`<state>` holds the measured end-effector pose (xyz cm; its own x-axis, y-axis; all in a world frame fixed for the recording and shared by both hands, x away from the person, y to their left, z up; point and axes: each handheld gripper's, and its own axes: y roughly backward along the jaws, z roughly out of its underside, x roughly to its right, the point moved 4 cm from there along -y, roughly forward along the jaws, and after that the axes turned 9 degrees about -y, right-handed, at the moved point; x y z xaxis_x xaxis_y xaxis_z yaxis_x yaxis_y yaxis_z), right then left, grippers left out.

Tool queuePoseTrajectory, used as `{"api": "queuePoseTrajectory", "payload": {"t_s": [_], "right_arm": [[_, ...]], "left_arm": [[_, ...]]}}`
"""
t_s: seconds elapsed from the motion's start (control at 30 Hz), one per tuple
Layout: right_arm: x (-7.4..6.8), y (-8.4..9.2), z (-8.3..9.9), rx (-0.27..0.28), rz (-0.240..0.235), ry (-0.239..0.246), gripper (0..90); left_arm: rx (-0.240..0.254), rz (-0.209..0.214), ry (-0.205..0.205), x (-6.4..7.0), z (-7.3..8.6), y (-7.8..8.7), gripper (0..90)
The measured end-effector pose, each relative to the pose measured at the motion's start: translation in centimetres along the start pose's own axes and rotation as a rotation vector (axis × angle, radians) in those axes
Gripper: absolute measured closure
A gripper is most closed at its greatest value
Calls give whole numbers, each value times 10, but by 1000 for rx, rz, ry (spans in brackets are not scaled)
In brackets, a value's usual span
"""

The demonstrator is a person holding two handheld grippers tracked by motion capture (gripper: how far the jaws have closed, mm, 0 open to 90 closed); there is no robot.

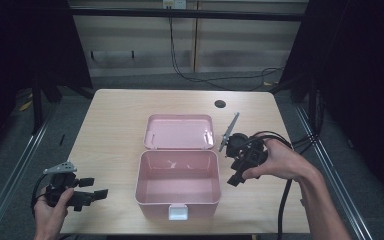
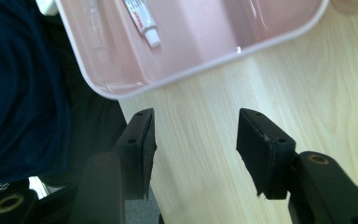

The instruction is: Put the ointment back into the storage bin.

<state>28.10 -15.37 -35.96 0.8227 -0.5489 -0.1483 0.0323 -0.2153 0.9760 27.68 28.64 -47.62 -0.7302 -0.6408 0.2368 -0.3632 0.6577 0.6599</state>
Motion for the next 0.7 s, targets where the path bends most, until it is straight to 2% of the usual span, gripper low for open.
{"api": "queuePoseTrajectory", "payload": {"t_s": [0.2, 0.5, 0.6, 0.7], "right_arm": [[3, -8, 14, 6, -9, -23, 477], [9, -37, 34, -18, -24, -62, 477], [9, -48, 36, 11, -43, -76, 480], [9, -57, 39, -4, -19, -85, 480]], "left_arm": [[-1, -2, 2, 0, 0, 0, 166], [-9, 4, -4, 0, 1, -1, 166], [-9, 8, -2, 0, 1, -1, 166], [-6, 9, -3, 1, 1, -1, 166]]}}
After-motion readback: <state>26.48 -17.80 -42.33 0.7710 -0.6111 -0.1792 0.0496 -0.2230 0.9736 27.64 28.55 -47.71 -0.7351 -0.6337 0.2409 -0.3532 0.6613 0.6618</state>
